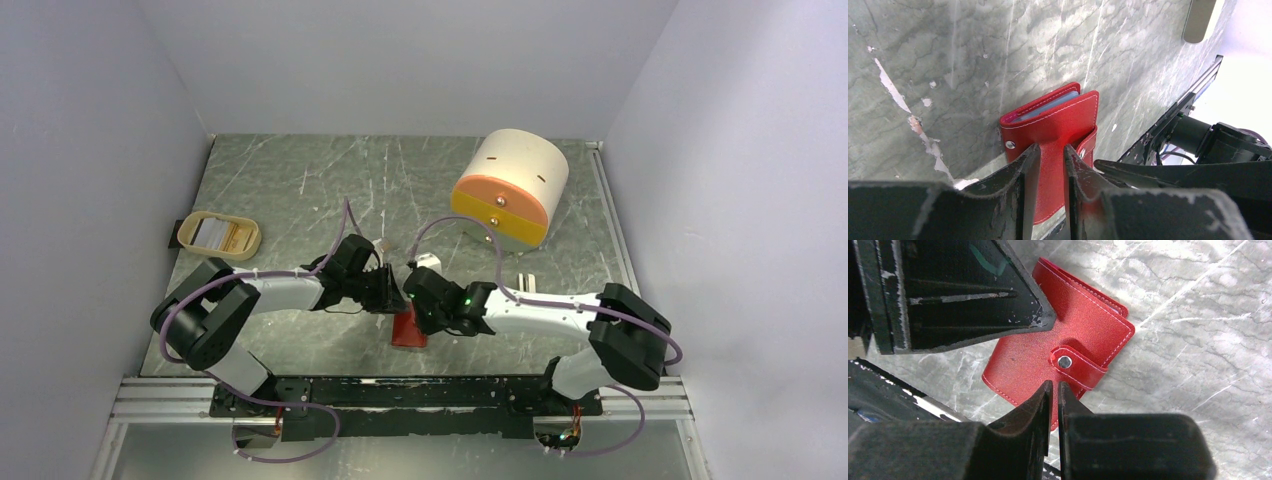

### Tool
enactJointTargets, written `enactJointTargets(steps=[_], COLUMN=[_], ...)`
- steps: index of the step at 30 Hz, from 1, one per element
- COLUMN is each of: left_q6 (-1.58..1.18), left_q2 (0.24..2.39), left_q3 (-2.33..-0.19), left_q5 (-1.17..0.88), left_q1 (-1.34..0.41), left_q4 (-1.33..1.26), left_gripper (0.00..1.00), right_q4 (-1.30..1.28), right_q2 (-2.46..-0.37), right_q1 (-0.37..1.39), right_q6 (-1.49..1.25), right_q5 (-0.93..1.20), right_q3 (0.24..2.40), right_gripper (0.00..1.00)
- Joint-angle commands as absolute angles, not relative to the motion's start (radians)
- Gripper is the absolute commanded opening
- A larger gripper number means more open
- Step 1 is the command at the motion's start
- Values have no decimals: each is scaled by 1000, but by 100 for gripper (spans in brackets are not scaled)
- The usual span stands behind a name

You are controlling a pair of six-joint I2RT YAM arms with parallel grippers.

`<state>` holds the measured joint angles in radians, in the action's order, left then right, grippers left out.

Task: Put the credit cards into the card holder
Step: Close the card holder at the center of the board.

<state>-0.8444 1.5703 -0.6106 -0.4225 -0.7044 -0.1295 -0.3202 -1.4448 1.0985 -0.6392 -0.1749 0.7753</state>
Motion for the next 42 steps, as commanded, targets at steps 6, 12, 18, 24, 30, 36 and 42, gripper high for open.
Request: enactJointTargets(steps=[6, 12, 18, 24, 30, 36, 42], left_q6=[-835, -841, -844, -836, -845, -869, -897], left_q2=[1598, 1610, 1615, 1608, 1601, 1564, 1428], left_q3=[-614, -621, -627, -635, -622, -620, -645], left_q5=[-408, -404, -403, -386, -380, -384, -370], left_q1=[-720, -727, -730, -730, -731, -735, -748], left_q4=[-131, -137, -136, -109, -122, -121, -72], left_gripper=[30, 30, 30, 29, 30, 30, 20], right_q4=[-271, -235, -229, -260, -274, -269, -305], right_q2=[-1426, -1468, -1486, -1485, -1498, -1510, -1410], right_q1=[1007, 994, 994, 995, 995, 994, 995], right_q6=[-617, -606, -603, -594, -585, -583, -582], right_q5=[-133, -67, -38, -20, -26, -15, -35], right_q3=[787, 787, 770, 762, 742, 741, 778], right_gripper=[16, 18, 18, 17, 16, 15, 16])
